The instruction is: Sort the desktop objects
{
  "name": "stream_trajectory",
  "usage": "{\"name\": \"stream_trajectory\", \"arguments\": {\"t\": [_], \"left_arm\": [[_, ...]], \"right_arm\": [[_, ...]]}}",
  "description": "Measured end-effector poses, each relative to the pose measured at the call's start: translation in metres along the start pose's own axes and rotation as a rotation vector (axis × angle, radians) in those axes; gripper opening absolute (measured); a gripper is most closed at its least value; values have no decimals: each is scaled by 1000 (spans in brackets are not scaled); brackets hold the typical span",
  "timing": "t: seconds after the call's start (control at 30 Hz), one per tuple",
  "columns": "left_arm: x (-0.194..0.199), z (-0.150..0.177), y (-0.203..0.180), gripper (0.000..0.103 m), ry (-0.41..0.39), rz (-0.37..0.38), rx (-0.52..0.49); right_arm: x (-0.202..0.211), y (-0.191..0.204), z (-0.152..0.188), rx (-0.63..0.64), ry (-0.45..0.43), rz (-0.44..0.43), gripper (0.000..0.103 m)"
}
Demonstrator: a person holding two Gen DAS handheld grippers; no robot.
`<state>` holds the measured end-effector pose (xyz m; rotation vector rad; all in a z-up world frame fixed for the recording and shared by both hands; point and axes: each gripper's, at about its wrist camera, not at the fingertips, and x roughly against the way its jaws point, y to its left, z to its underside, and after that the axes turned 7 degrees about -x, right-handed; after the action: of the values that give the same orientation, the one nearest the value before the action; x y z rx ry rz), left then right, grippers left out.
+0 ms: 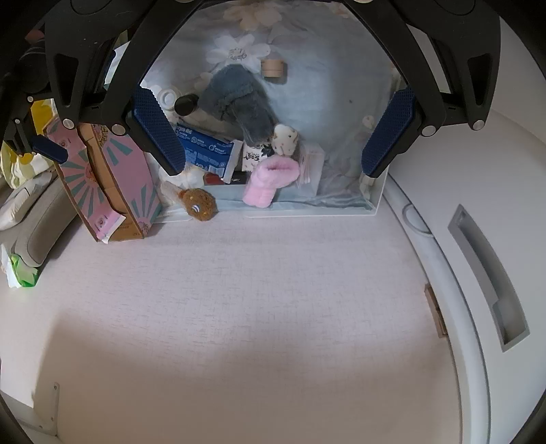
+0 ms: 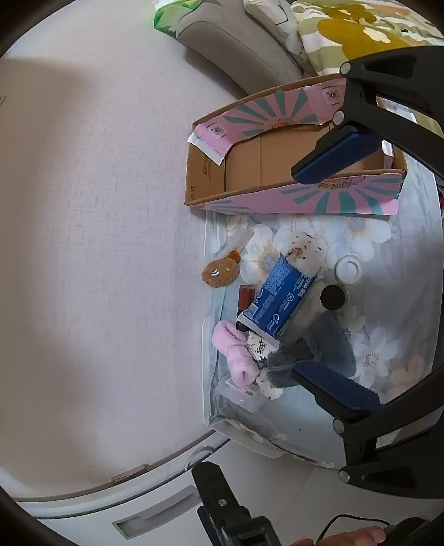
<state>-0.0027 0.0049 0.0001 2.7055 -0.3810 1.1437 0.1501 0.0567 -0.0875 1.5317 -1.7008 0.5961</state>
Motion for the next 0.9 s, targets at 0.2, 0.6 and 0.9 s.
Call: {"name": "stream_trajectory", "arguments": {"t": [0.2, 0.6, 0.9], "left_arm": [[3, 2, -1, 103, -5, 10, -4], [8, 7, -2, 103, -11, 24, -25], [14, 11, -7, 103, -14, 39, -56]], "right_arm": [[-1, -4, 0, -41, 23, 13, 103], [7, -5, 3, -64, 4, -27, 103], [9, -5, 7, -69, 7, -32, 102]]}}
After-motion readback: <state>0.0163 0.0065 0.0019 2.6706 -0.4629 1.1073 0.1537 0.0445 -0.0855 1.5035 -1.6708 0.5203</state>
